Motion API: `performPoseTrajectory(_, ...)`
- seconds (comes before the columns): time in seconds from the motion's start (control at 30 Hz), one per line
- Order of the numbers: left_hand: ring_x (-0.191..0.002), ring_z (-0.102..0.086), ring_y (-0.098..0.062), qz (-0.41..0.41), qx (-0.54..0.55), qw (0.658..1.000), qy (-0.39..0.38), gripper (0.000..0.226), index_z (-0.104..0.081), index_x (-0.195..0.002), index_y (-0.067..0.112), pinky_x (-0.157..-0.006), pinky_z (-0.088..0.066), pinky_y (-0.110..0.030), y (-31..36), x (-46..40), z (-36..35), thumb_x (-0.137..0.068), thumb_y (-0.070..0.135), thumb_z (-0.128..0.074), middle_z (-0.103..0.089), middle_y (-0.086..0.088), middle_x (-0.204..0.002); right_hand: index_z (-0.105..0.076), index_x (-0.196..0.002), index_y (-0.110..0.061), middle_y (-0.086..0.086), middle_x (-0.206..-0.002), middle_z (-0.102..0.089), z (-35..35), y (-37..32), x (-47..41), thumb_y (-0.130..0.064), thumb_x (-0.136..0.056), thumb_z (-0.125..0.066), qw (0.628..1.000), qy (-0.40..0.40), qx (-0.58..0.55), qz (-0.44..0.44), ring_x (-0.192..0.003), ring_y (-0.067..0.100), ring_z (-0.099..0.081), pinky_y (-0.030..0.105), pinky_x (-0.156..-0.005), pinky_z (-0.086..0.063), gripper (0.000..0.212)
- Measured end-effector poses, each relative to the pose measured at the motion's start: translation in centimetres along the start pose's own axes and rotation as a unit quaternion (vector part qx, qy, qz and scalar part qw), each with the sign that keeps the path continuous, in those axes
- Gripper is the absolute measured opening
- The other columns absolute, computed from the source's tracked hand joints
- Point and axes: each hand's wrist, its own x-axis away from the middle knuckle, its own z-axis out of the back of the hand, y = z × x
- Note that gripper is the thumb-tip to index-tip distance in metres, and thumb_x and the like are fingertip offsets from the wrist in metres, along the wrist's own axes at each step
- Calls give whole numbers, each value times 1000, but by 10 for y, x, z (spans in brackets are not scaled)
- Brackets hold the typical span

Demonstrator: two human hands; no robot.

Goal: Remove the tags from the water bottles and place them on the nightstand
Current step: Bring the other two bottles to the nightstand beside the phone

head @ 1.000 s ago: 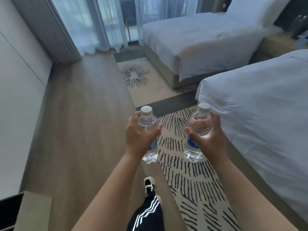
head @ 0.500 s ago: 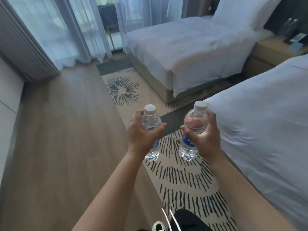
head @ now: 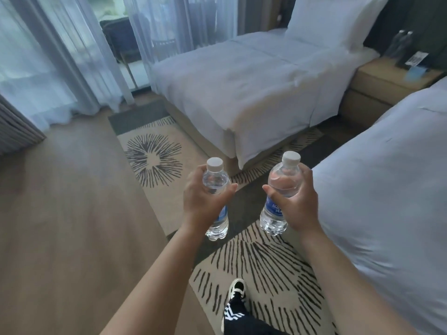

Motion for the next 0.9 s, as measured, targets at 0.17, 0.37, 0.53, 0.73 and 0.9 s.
performPoseTrajectory(0.17, -92, -61, -20, -14, -9, 999, -30, 52, -57, -106, 20, -83, -51, -44, 0, -114, -56, -66, 37, -85, -63, -3, -100, -36, -127, -34, -12, -115, -53, -21, 25, -106, -40, -67, -83, 999, 28, 4, -27, -96, -17, -53, -4, -73, -38, 76)
performPoseTrajectory(0.37, -94, -62, -19, -15, 21, 997, -73, 57, -58, -108, 21, -84, -52, -44, 0, -219, -122, -64, 46, -83, -64, -1, -103, -31, -122, -47, -33, -111, -46, -26, 50, -202, -42, -67, -82, 997, 65, 5, -42, -102, -25, -46, -5, -71, -37, 74)
performPoseTrajectory(0.53, -98, -63, -21, 2, 57, 990, -128, 59, -55, -108, 24, -88, -53, -46, -8, -297, -183, -61, 50, -80, -64, -1, -106, -33, -125, -42, -22, -114, -47, -28, 82, -274, -45, -66, -81, 992, 106, 31, -69, -101, -26, -46, -7, -69, -36, 76)
performPoseTrajectory(0.73, -98, -63, -20, -31, 66, 978, -196, 60, -54, -108, 24, -85, -53, -46, -18, -408, -271, -62, 53, -78, -64, -1, -106, -34, -128, -39, -18, -118, -48, -39, 128, -380, -60, -61, -74, 980, 168, 51, -97, -101, -21, -49, -5, -69, -38, 81)
performPoseTrajectory(0.9, -95, -61, -17, -74, 64, 963, -253, 57, -51, -108, 31, -83, -53, -45, -13, -512, -349, -63, 51, -78, -62, 2, -106, -30, -124, -47, -24, -114, -45, -44, 155, -485, -58, -62, -75, 966, 222, 83, -106, -92, -14, -51, -9, -67, -35, 77)
